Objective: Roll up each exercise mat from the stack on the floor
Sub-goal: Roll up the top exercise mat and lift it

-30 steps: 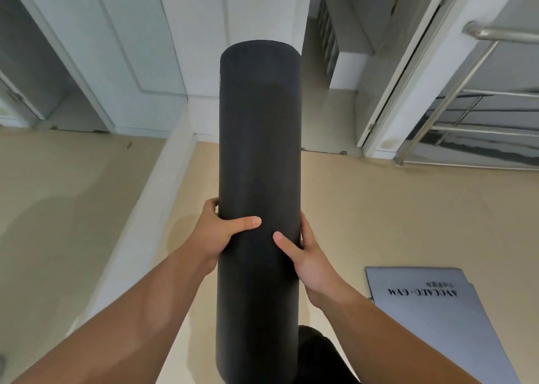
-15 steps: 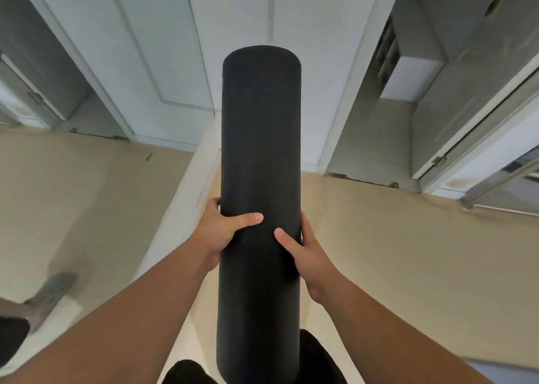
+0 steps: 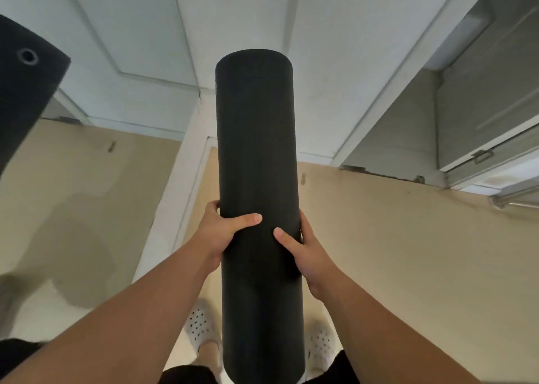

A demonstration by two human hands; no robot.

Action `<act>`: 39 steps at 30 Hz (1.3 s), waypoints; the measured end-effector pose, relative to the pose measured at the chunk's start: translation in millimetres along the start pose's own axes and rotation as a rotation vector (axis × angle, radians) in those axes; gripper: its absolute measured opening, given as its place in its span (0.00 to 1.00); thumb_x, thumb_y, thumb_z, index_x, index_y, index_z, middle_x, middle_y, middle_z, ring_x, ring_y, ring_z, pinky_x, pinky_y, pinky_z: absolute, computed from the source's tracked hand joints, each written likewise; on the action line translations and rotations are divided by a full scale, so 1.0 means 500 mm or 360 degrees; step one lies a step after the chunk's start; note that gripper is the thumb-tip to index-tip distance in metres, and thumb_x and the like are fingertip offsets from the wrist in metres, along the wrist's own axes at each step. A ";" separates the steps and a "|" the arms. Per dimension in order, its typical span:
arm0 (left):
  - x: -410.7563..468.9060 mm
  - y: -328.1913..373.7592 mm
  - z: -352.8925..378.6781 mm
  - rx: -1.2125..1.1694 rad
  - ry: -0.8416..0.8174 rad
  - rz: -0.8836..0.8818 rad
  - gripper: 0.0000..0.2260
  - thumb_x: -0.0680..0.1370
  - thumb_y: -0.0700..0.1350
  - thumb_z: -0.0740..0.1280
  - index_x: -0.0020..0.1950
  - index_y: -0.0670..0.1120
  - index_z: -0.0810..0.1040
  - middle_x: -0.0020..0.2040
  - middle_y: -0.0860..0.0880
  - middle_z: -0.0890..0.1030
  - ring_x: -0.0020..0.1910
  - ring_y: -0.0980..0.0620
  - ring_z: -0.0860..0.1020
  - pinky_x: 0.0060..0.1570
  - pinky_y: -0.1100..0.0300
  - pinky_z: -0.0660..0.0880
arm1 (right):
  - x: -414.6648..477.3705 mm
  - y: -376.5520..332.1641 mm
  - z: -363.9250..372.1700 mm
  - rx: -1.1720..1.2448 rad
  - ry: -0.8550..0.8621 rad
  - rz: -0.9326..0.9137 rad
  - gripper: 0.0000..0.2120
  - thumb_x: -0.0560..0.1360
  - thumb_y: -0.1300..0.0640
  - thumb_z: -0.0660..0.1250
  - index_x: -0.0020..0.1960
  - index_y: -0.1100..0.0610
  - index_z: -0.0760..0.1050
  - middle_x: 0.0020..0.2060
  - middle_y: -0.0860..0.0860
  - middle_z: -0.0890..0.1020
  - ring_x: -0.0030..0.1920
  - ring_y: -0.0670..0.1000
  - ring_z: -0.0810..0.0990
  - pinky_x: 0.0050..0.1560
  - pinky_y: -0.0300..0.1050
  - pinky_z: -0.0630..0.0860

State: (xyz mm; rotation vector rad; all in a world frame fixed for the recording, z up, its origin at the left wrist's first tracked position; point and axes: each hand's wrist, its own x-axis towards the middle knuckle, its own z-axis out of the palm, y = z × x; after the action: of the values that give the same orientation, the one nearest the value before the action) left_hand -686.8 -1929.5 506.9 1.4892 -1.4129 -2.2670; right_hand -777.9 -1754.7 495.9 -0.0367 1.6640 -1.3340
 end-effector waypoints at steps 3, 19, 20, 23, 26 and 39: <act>0.166 -0.060 -0.008 -0.0012 0.0003 -0.0071 0.39 0.66 0.43 0.83 0.70 0.50 0.65 0.58 0.50 0.79 0.52 0.49 0.81 0.40 0.58 0.78 | 0.156 0.064 -0.003 0.0005 0.0016 0.0082 0.34 0.75 0.42 0.76 0.76 0.32 0.64 0.64 0.35 0.80 0.61 0.39 0.80 0.53 0.35 0.79; 0.986 -0.548 -0.062 0.0234 -0.0250 -0.0435 0.22 0.73 0.50 0.75 0.65 0.43 0.78 0.57 0.45 0.86 0.56 0.45 0.83 0.51 0.52 0.78 | 0.884 0.608 -0.089 -0.0350 0.0002 0.0006 0.54 0.60 0.41 0.86 0.77 0.35 0.59 0.64 0.37 0.79 0.62 0.44 0.80 0.64 0.51 0.81; 1.017 -0.564 -0.069 0.0231 -0.0262 -0.0456 0.16 0.76 0.48 0.72 0.61 0.43 0.80 0.53 0.46 0.87 0.55 0.46 0.83 0.49 0.52 0.78 | 0.915 0.630 -0.083 -0.0364 0.0013 -0.0001 0.55 0.59 0.40 0.85 0.78 0.35 0.58 0.65 0.37 0.78 0.62 0.45 0.80 0.64 0.52 0.80; 1.085 -0.596 -0.099 0.0253 -0.0258 -0.0464 0.10 0.79 0.48 0.69 0.55 0.43 0.81 0.48 0.46 0.88 0.52 0.46 0.83 0.48 0.52 0.77 | 0.989 0.685 -0.056 -0.0403 0.0034 -0.0023 0.58 0.60 0.38 0.84 0.81 0.37 0.54 0.67 0.38 0.77 0.64 0.46 0.79 0.65 0.51 0.79; 1.122 -0.619 -0.140 0.0263 -0.0244 -0.0500 0.15 0.77 0.49 0.71 0.60 0.43 0.81 0.56 0.44 0.86 0.56 0.44 0.83 0.55 0.50 0.77 | 1.015 0.724 -0.016 -0.0472 0.0047 -0.0015 0.61 0.61 0.34 0.81 0.82 0.37 0.47 0.71 0.40 0.74 0.67 0.48 0.77 0.69 0.53 0.77; 1.083 -0.573 -0.226 0.1182 0.0061 0.0254 0.32 0.76 0.51 0.75 0.77 0.63 0.65 0.75 0.52 0.67 0.71 0.47 0.69 0.67 0.46 0.71 | 1.061 0.714 0.090 -0.0291 -0.0035 -0.0042 0.63 0.68 0.45 0.83 0.82 0.34 0.36 0.77 0.43 0.66 0.69 0.49 0.72 0.72 0.53 0.74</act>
State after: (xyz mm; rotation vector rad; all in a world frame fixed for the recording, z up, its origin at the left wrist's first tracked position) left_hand -773.4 -2115.4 -81.2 1.4650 -2.4176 -1.6727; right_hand -848.2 -1936.7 -114.7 -0.1808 1.7681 -1.1929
